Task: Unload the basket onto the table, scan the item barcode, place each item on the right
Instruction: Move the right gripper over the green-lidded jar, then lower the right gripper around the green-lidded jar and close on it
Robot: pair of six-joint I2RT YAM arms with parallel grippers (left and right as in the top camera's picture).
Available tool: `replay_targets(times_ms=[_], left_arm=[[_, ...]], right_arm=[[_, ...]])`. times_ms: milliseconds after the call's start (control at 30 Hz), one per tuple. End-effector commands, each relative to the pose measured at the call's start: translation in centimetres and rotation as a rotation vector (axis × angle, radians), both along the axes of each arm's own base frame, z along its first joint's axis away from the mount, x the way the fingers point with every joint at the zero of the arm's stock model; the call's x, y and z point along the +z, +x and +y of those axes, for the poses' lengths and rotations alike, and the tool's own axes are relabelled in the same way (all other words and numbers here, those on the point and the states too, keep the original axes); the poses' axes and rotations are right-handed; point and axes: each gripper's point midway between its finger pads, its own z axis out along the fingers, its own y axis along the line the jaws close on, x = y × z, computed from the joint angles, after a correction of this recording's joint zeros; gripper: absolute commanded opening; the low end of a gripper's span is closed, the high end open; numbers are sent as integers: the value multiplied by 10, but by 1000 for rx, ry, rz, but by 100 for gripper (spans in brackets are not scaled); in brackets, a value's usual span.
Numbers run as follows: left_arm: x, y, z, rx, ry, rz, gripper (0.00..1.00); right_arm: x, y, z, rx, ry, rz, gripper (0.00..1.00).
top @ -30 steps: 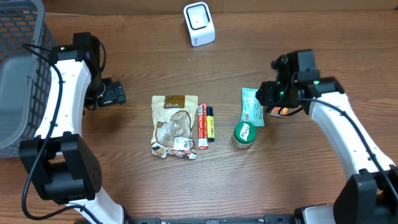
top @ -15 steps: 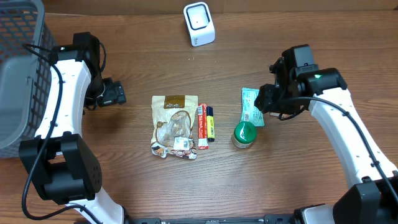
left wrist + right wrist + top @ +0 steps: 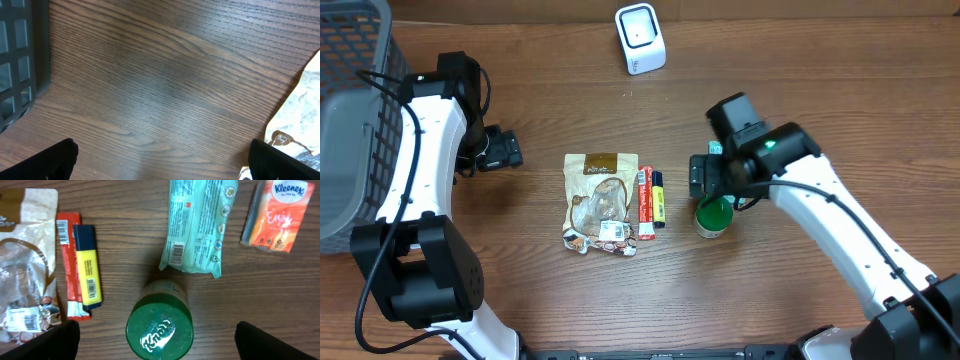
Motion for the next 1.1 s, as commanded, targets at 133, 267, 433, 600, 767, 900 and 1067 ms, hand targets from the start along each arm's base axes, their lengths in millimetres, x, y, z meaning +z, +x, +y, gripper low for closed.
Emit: replay_targets(times_ms=[133,267,433,600,767,900,1067], left_arm=[[1,3,-3,-26,-5,-1,100],[1,3,-3,-26,-5,-1,100],[1,3,-3,-26,-5,-1,100],[1,3,-3,-26,-5,-1,100],[1,3,-3,-26,-5,-1,100],[1,3,-3,-26,-5,-1,100],[1,3,-3,-26,-5,-1,100]], right_arm=[[-19,-11,-4,-66,-104,-37,100],[-35,-15,-4,-57,-108,-31,100],[-51,-19,-2,-53,-91,-25,100],[-67,-22,4,-45,-45,-18,100],[-78,-28,0,-41,-57,-5,100],[-83,-29,-2,-43,-67,-9,98],[-81,-21,-6,-51,-88,-47,98]])
